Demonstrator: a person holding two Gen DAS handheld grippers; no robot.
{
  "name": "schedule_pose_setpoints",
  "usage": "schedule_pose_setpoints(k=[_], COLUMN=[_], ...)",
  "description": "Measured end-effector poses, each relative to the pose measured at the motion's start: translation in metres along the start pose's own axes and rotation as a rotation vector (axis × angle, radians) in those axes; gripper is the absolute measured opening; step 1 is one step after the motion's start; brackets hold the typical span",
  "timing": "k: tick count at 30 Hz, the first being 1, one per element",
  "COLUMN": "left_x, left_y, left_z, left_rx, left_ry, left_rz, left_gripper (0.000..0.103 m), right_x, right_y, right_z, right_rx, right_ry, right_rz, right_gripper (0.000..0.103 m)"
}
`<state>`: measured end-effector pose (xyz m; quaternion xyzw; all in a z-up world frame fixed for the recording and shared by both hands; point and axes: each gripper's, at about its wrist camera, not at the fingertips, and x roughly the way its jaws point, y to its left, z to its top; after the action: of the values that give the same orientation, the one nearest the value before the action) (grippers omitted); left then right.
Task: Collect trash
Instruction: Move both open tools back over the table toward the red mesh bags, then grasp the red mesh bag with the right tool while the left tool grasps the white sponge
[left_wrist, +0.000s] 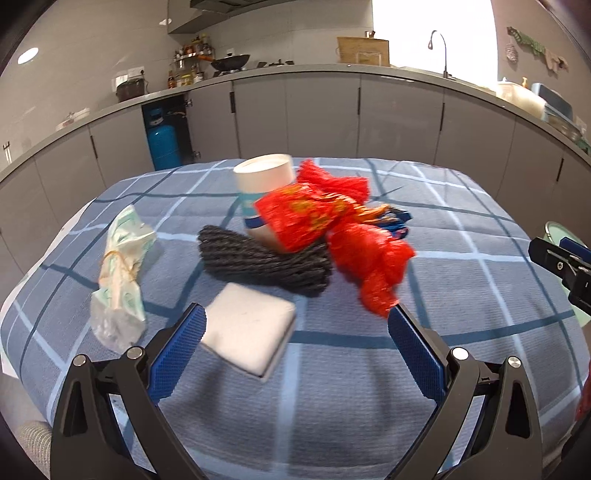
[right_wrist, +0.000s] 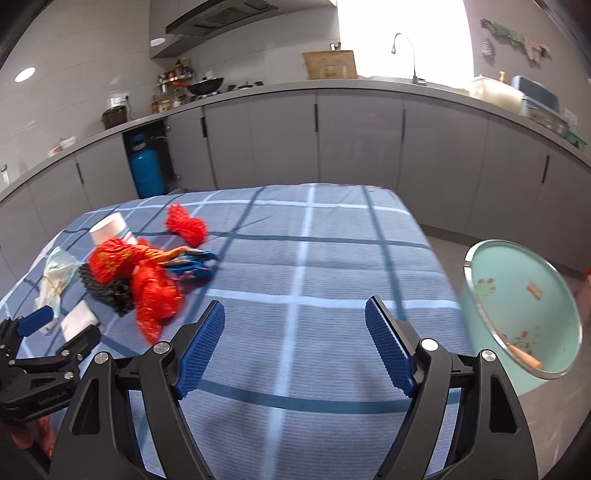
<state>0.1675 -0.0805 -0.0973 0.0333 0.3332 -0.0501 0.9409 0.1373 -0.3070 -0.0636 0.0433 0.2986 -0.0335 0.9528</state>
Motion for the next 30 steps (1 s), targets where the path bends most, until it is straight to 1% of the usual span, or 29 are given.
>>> schedule_pose_setpoints(k=[6,9,11,15,18,22,23,25,26,28,30], left_x=[0.007,0.014,0.017,0.025,0.028,0.034,0.035,0.038,0.04,0.041,0.041], left_y=[0.029,0.039,0.043,0.045,0.044,0.042,0.041,0.042,0.042,0.043,0.042], left_z=[-0.004,-0.006,-0.007,-0.012,-0.011,-0.008,-0.007,-0.007,-0.007,-0.007,-0.007], left_rx=[-0.023,-0.023,-0.021,0.003,0.017,0.037,0.042,0.04,0.036,0.029,0.034], left_ry=[0.005,0.022,0.038,0.065,0.075,0.078,0.076,0.084,0.09,0.097,0.095], left_rz=[0.033,0.024,0.001,-0.024,-0.034,-0.004,0.001,0.001,-0.002,-0.015,-0.017], left_gripper=[0.097,0.097,0.097,0.097,0.097,0.096,0.095,0.09,0.087,0.085,0.084], right_x=[0.016,0.023,0.03,0.044,0.057,0.071,0.075,0.081,0.083,0.089,0.089], right_y=[0.038,0.054,0.064,0.082,0.099,0.115,0.119,0.124,0.125,0.125,0.121], right_z=[0.004,0.005,0.006,0.01,0.011,0.012,0.011,0.009,0.007,0.003,0.004], right_rx=[-0.033,-0.05,-0.056,-0.064,-0.096,-0.146,-0.162,-0.185,-0.191,-0.192,-0.171], right_ry=[0.034,0.044,0.054,0.074,0.091,0.106,0.113,0.134,0.143,0.173,0.18], right_rz=[0.071,0.106,0.126,0.149,0.161,0.173,0.17,0.178,0.18,0.193,0.213], right_gripper=[0.078,0.078,0.078,0.078,0.077,0.076,0.073,0.061,0.058,0.043,0.039])
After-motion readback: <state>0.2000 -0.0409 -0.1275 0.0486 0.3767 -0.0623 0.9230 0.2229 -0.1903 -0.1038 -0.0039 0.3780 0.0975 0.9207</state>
